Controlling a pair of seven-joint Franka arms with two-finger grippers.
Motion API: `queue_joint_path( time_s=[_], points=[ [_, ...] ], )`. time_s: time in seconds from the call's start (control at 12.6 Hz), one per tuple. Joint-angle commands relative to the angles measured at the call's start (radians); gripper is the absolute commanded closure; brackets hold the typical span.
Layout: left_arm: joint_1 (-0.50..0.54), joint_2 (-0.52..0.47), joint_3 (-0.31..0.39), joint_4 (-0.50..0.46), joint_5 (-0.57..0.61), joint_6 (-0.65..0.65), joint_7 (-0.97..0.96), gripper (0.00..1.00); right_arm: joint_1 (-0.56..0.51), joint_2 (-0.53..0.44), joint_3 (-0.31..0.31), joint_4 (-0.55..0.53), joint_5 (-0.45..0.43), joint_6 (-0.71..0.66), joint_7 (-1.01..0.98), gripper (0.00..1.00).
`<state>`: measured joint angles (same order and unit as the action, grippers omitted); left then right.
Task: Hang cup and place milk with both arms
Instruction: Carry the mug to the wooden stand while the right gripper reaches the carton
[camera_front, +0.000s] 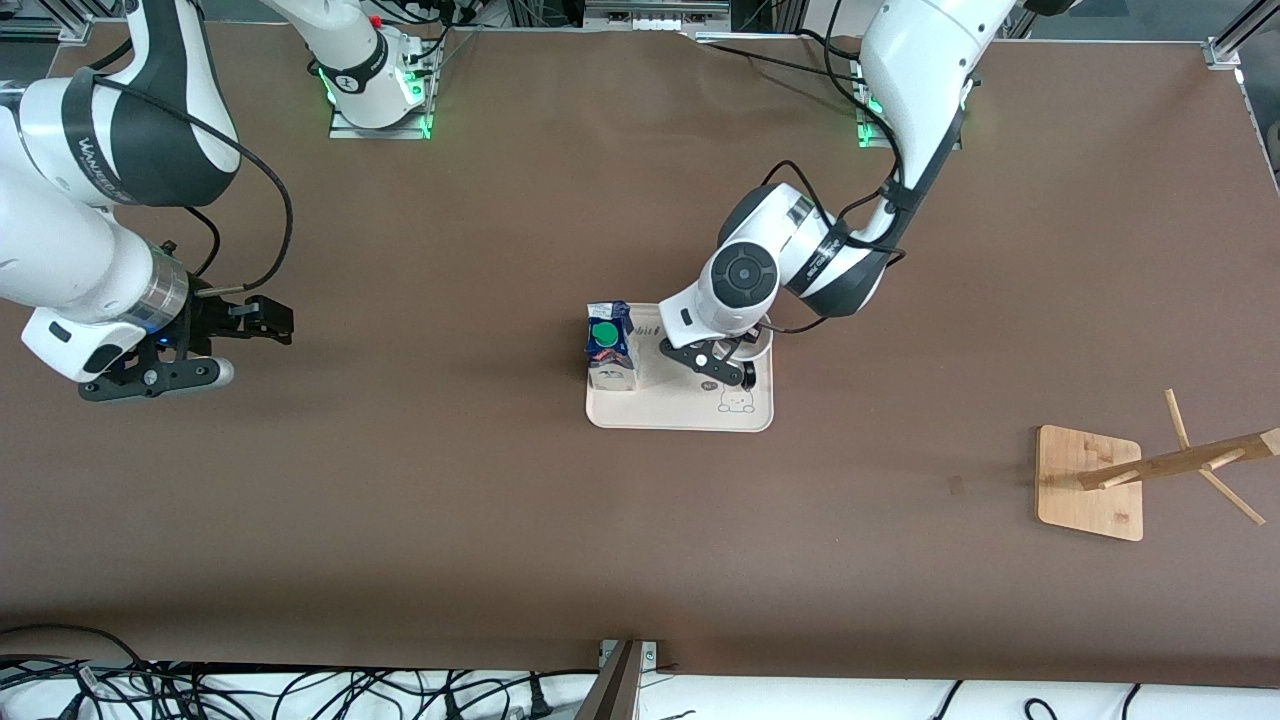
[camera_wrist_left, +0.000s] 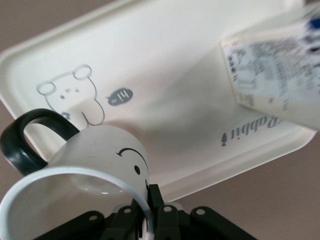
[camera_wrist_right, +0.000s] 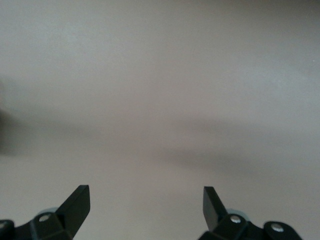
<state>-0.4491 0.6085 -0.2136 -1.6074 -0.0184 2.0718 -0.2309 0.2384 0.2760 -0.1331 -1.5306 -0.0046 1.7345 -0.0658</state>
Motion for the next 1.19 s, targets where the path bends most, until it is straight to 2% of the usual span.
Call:
queue_joint_path(
  time_s=[0.0, 0.24, 0.32, 0.4, 0.48, 0.63, 0.71, 0.95, 1.11],
  points=[
    [0.029, -0.119, -0.001, 0.029, 0.026, -0.065, -0.011, 1.00, -0.001, 0.006, 0.000, 0.017, 0.020, -0.019, -0.014, 0.00],
    [0.101, -0.267, 0.008, 0.029, -0.017, -0.077, -0.014, 1.00, 0.007, 0.006, 0.003, 0.007, 0.023, -0.018, -0.008, 0.00],
    [0.125, -0.304, 0.043, 0.029, -0.035, -0.093, -0.013, 1.00, 0.009, 0.006, 0.006, 0.010, 0.035, -0.019, -0.015, 0.00],
    [0.125, -0.334, 0.110, 0.027, -0.038, -0.096, -0.007, 1.00, 0.027, 0.006, 0.016, 0.012, 0.063, -0.018, -0.008, 0.00],
    [0.132, -0.343, 0.158, 0.038, -0.041, -0.107, 0.002, 1.00, 0.050, 0.011, 0.020, 0.012, 0.113, -0.018, 0.012, 0.00],
    [0.214, -0.310, 0.181, 0.146, -0.070, -0.191, 0.004, 1.00, 0.126, 0.041, 0.021, 0.020, 0.190, -0.004, 0.186, 0.00],
    [0.271, -0.293, 0.181, 0.179, -0.110, -0.214, 0.007, 1.00, 0.195, 0.066, 0.021, 0.038, 0.190, 0.002, 0.278, 0.00],
    [0.355, -0.267, 0.183, 0.188, -0.130, -0.210, 0.019, 1.00, 0.342, 0.144, 0.021, 0.076, 0.192, 0.097, 0.510, 0.00],
    [0.418, -0.195, 0.181, 0.269, -0.138, -0.197, 0.053, 1.00, 0.424, 0.193, 0.021, 0.101, 0.192, 0.160, 0.631, 0.00]
  ],
)
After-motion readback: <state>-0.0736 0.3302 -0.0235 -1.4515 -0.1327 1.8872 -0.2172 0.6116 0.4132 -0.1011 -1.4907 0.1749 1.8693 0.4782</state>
